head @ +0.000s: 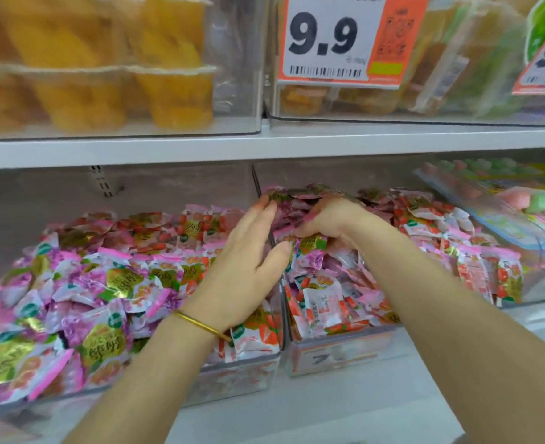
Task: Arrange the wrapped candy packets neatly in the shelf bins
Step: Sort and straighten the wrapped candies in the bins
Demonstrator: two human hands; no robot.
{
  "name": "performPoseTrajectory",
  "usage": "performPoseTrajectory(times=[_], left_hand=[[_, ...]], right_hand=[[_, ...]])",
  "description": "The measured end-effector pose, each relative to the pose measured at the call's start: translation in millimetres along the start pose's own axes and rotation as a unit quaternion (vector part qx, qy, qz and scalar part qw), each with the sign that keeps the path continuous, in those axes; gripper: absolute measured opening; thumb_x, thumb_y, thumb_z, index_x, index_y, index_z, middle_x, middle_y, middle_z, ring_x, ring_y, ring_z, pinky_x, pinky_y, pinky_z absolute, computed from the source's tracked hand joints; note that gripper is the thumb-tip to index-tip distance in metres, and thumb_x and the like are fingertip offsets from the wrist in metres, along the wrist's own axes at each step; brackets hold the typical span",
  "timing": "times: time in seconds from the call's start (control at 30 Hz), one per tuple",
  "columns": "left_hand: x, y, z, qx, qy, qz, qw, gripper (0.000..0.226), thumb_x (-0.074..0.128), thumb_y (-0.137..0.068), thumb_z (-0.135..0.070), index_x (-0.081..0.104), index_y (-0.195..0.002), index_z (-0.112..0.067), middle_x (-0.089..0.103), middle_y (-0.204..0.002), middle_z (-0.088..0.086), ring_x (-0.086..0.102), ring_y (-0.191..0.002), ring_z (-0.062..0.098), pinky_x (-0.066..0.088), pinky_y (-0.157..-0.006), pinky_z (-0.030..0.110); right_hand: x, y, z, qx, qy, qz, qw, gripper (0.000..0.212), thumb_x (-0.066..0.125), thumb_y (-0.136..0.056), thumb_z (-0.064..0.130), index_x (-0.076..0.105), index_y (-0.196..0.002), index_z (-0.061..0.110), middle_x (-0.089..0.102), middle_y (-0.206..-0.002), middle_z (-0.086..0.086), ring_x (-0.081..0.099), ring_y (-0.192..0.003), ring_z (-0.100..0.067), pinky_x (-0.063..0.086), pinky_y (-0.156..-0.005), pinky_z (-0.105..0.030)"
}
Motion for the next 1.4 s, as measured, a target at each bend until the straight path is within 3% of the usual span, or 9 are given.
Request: performPoseTrajectory(times=[0.07, 0.17, 0.4, 0.53, 0.63, 0.77, 1.07, 1.2, 1.4], left_hand=[[-1, 1, -1, -0.001, 0.002, -0.001, 1.0, 0.068, 0.026, -0.085, -0.051, 0.01, -0.148, -0.029, 0.003, -0.155, -0.018, -0.003, -0.129, -0.019, -0.006, -0.095, -0.007], [0, 2, -2, -0.001, 0.003, -0.003, 1.0, 0.068, 0.025, -0.086, -0.052, 0.009, -0.148, -0.029, 0.002, -0.154, -0.019, -0.005, -0.127, -0.02, -0.006, -0.094, -0.005], [0, 3, -3, -0.006, 0.016, -0.011, 1.0, 0.062, 0.03, -0.091, -0.049, 0.013, -0.148, -0.03, 0.007, -0.154, -0.019, -0.001, -0.128, -0.019, -0.002, -0.095, -0.003], [-1, 3, -2, -0.008, 0.02, -0.009, 1.0, 0.061, 0.031, -0.092, -0.049, 0.014, -0.147, -0.031, 0.009, -0.152, -0.022, 0.0, -0.129, -0.019, -0.001, -0.095, -0.002], [0, 3, -2, -0.009, 0.019, -0.013, 1.0, 0.061, 0.031, -0.091, -0.049, 0.016, -0.147, -0.031, 0.009, -0.152, -0.021, 0.001, -0.13, -0.017, 0.0, -0.098, 0.002], [-1, 3, -3, -0.013, 0.028, -0.016, 0.999, 0.055, 0.037, -0.096, -0.038, 0.017, -0.147, -0.03, 0.009, -0.153, -0.02, 0.003, -0.133, -0.014, 0.001, -0.094, -0.002], [-1, 3, -4, -0.014, 0.034, -0.019, 0.999, 0.059, 0.035, -0.092, -0.045, 0.02, -0.147, -0.029, 0.011, -0.155, -0.015, 0.006, -0.138, -0.007, 0.005, -0.105, 0.012], [-2, 2, -4, -0.019, 0.032, -0.015, 0.999, 0.055, 0.038, -0.096, -0.037, 0.019, -0.147, -0.029, 0.011, -0.154, -0.016, 0.006, -0.137, -0.008, 0.006, -0.106, 0.014], [-2, 3, -6, -0.02, 0.033, -0.018, 0.999, 0.057, 0.038, -0.095, -0.042, 0.019, -0.147, -0.029, 0.011, -0.155, -0.015, 0.007, -0.138, -0.006, 0.006, -0.107, 0.015]], right_hand=[[-4, 0, 3, -0.02, 0.109, -0.025, 0.994, 0.033, 0.07, -0.084, 0.022, 0.062, -0.105, -0.001, 0.065, -0.086, -0.011, 0.061, -0.066, -0.018, 0.049, -0.049, -0.012], [-14, 2, 3, -0.035, 0.187, -0.053, 0.98, 0.045, 0.061, -0.09, 0.026, 0.056, -0.122, -0.004, 0.06, -0.121, -0.02, 0.059, -0.108, -0.032, 0.05, -0.092, -0.036], [-10, 5, -4, -0.079, 0.266, -0.05, 0.959, 0.04, 0.064, -0.086, 0.036, 0.054, -0.112, 0.006, 0.059, -0.107, -0.012, 0.056, -0.081, -0.023, 0.05, -0.063, -0.033], [-16, 15, -9, -0.125, 0.341, -0.181, 0.914, 0.02, 0.063, -0.087, 0.023, 0.059, -0.104, 0.013, 0.062, -0.105, -0.006, 0.059, -0.096, -0.03, 0.05, -0.077, -0.037], [-12, 21, -20, -0.174, 0.33, -0.07, 0.925, 0.025, 0.067, -0.085, 0.021, 0.064, -0.109, 0.015, 0.062, -0.114, -0.005, 0.06, -0.101, -0.025, 0.052, -0.086, -0.039], [1, 18, -27, -0.177, 0.378, 0.042, 0.908, 0.07, 0.074, -0.076, 0.041, 0.046, -0.136, 0.017, 0.052, -0.136, -0.003, 0.051, -0.121, -0.023, 0.045, -0.099, -0.037], [19, 14, -17, -0.213, 0.397, 0.029, 0.892, 0.041, 0.066, -0.082, 0.043, 0.062, -0.097, 0.005, 0.058, -0.084, -0.008, 0.055, -0.08, -0.026, 0.041, -0.063, -0.033], [9, 15, -19, -0.209, 0.361, 0.028, 0.908, 0.052, 0.074, -0.078, 0.031, 0.057, -0.123, 0.011, 0.059, -0.12, -0.006, 0.056, -0.108, -0.025, 0.047, -0.088, -0.033], [12, 12, -22, -0.208, 0.357, -0.03, 0.91, 0.044, 0.074, -0.078, 0.022, 0.055, -0.116, 0.01, 0.058, -0.114, -0.009, 0.057, -0.099, -0.027, 0.049, -0.08, -0.033]])
Point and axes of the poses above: each hand's wrist, its own y-axis away from the middle knuckle, its own x-axis out of the palm, z = x × y, the point moved 1 cm from there along -y, towards the middle knuckle
